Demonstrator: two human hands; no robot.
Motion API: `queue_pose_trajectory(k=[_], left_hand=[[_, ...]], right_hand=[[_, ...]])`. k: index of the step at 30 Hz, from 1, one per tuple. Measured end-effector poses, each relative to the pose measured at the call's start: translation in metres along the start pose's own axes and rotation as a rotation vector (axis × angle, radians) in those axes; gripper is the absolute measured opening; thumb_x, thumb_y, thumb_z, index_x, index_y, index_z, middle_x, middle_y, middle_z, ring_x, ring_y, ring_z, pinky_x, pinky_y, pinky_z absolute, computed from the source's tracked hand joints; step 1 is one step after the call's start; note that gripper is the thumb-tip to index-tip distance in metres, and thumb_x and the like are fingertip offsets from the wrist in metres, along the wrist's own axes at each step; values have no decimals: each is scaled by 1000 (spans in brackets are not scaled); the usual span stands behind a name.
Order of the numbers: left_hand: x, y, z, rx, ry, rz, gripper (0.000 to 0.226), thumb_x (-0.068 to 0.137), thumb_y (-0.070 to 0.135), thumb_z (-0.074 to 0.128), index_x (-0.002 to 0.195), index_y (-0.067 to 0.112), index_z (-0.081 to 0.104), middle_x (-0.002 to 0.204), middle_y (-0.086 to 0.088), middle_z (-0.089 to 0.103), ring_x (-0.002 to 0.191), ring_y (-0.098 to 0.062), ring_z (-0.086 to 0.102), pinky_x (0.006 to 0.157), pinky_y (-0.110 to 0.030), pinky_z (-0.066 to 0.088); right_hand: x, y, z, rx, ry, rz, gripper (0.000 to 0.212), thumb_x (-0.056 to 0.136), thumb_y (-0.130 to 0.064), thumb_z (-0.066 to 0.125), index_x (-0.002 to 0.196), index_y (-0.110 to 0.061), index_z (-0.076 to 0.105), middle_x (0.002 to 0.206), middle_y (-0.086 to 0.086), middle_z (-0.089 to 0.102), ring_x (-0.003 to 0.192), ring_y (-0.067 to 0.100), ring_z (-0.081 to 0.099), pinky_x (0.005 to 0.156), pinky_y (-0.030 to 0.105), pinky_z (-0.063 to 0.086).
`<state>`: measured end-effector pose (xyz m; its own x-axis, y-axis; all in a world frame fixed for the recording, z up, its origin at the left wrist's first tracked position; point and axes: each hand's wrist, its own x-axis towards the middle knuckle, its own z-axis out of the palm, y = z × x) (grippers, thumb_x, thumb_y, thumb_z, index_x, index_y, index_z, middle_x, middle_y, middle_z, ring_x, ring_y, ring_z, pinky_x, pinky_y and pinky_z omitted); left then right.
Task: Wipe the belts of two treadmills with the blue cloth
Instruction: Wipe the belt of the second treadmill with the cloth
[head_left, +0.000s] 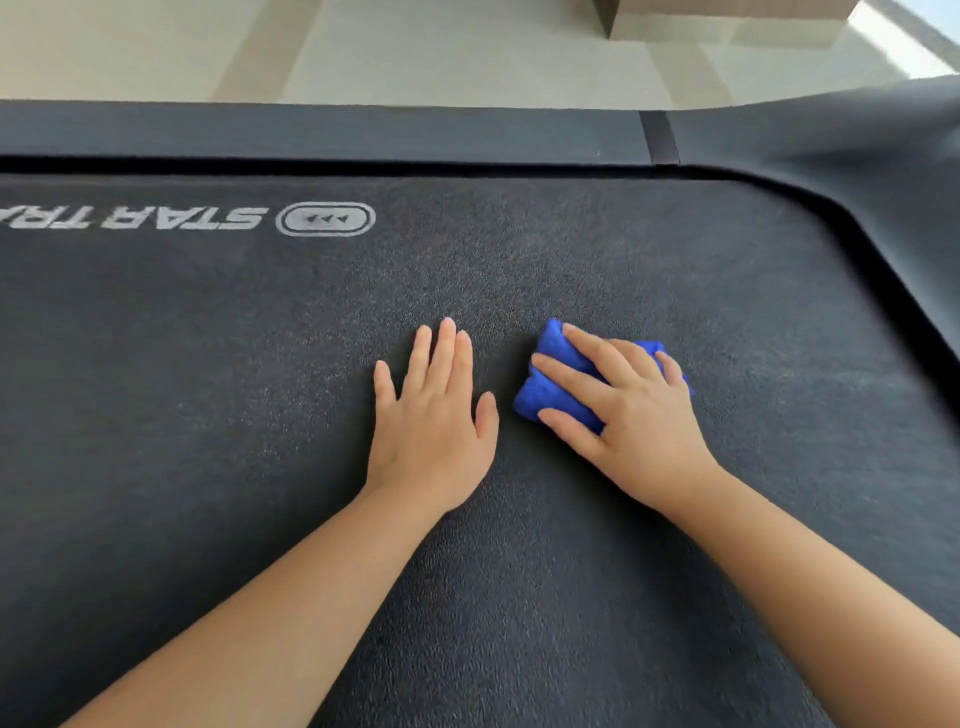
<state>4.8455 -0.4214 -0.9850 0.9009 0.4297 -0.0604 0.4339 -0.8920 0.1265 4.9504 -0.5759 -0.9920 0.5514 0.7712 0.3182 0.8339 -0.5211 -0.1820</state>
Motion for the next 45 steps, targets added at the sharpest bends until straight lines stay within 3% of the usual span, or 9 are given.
queue_pose_trajectory(k=[6, 10, 14, 19, 24, 28, 34, 40, 45], left_hand=[[-2, 0, 0, -7, 12, -17, 75, 82, 46, -6, 149, 14, 2, 157, 2, -7, 143, -16, -8, 113, -50, 5], [-2, 1, -1, -21, 3, -15, 73, 83, 45, -1, 149, 14, 12, 157, 0, 3, 144, -17, 0, 112, -51, 11], [-1, 0, 0, -19, 24, -12, 71, 85, 45, 4, 148, 14, 17, 156, 0, 8, 144, -17, 5, 111, -51, 15], [0, -1, 3, 11, 78, -1, 61, 87, 39, 28, 136, 7, 46, 146, -6, 38, 134, -23, 36, 98, -57, 35], [0, 0, 4, -6, 100, -10, 63, 87, 40, 25, 140, 8, 39, 150, -4, 32, 138, -21, 29, 102, -55, 30], [0, 0, 3, 9, 80, -14, 64, 87, 40, 23, 141, 9, 38, 151, -4, 30, 138, -21, 27, 102, -56, 29], [0, 0, 0, -16, -3, -28, 77, 80, 49, -4, 149, 18, 4, 156, 7, -7, 142, -10, -10, 113, -48, 4], [1, -1, 2, -15, -23, -44, 62, 94, 43, 11, 149, 17, 0, 156, 6, -11, 142, -12, -13, 113, -49, 1], [0, 0, 2, -30, -13, -25, 61, 97, 39, 20, 149, 15, 0, 157, 1, -9, 143, -16, -10, 112, -51, 2]], right_hand=[[80, 14, 24, -13, 11, 55, 51, 83, -54, 39, 117, -27, 66, 129, 8, 57, 105, 34, 57, 83, 61, 38], [153, 25, 39, -71, -84, 208, 46, 94, -53, 38, 136, -36, 45, 148, -2, 34, 126, 30, 36, 99, 51, 26], [182, 19, 43, -98, -141, 313, 47, 96, -52, 33, 141, -36, 36, 151, -2, 27, 129, 27, 30, 100, 48, 24], [94, 16, 26, -57, 75, 103, 50, 86, -52, 38, 121, -25, 62, 130, 10, 55, 105, 35, 55, 85, 59, 39], [74, 41, 18, -36, 50, 27, 51, 84, -53, 39, 118, -26, 65, 127, 9, 58, 102, 35, 58, 83, 61, 40], [127, 62, 30, -83, 25, 284, 47, 91, -54, 42, 132, -33, 52, 143, 2, 42, 121, 32, 42, 97, 54, 28], [156, 62, 36, -152, -30, 483, 48, 96, -51, 35, 139, -32, 40, 150, 1, 29, 128, 30, 32, 105, 52, 20], [66, 31, 20, -159, 78, 335, 47, 90, -51, 39, 124, -26, 59, 135, 8, 50, 112, 33, 49, 92, 55, 33], [15, -4, 9, -181, 128, 428, 47, 86, -49, 40, 114, -21, 66, 125, 12, 58, 102, 35, 57, 81, 57, 41]])
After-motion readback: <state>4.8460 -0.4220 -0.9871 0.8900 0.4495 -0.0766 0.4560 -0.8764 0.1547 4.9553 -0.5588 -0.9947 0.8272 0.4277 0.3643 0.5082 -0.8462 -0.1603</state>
